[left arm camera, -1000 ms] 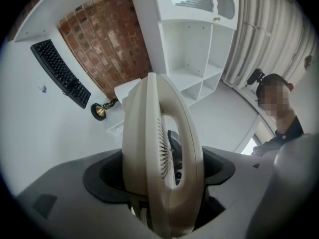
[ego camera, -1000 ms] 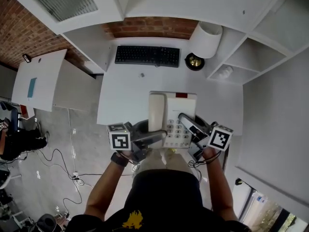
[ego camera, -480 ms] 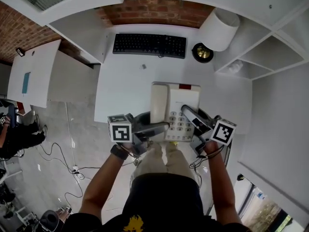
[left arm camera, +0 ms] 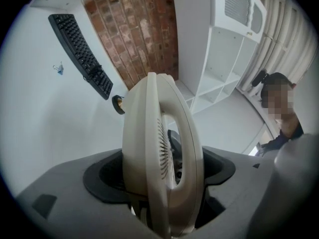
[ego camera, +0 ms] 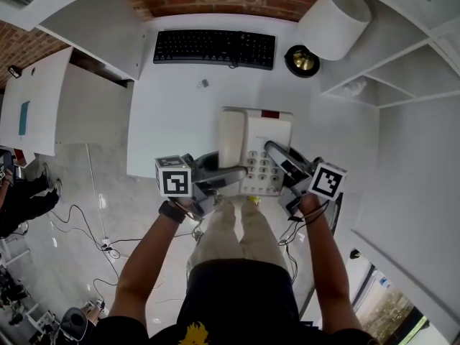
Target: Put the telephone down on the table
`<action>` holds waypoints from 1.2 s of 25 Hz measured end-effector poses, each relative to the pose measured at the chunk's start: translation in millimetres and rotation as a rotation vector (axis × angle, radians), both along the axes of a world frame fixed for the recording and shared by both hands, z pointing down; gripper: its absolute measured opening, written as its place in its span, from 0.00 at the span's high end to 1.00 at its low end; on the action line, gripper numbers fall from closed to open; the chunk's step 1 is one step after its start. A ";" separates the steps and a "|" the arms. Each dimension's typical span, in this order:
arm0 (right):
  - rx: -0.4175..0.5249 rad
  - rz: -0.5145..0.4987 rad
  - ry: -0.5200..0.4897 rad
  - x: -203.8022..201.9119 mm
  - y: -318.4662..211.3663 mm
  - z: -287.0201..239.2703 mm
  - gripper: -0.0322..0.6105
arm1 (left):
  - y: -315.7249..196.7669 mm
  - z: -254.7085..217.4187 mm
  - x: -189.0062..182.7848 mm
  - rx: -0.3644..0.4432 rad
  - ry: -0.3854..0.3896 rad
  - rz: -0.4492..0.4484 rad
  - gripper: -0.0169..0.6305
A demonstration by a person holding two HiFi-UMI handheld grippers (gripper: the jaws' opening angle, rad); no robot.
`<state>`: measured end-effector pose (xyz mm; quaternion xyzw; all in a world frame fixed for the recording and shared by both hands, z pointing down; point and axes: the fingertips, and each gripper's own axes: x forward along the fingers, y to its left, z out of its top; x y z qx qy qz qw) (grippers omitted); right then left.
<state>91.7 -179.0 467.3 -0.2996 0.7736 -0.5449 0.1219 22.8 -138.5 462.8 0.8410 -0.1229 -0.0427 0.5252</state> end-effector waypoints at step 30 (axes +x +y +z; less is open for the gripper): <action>-0.120 0.016 -0.032 7.5 -38.6 130.1 0.58 | -37.8 127.8 12.5 -0.125 0.001 -0.005 0.33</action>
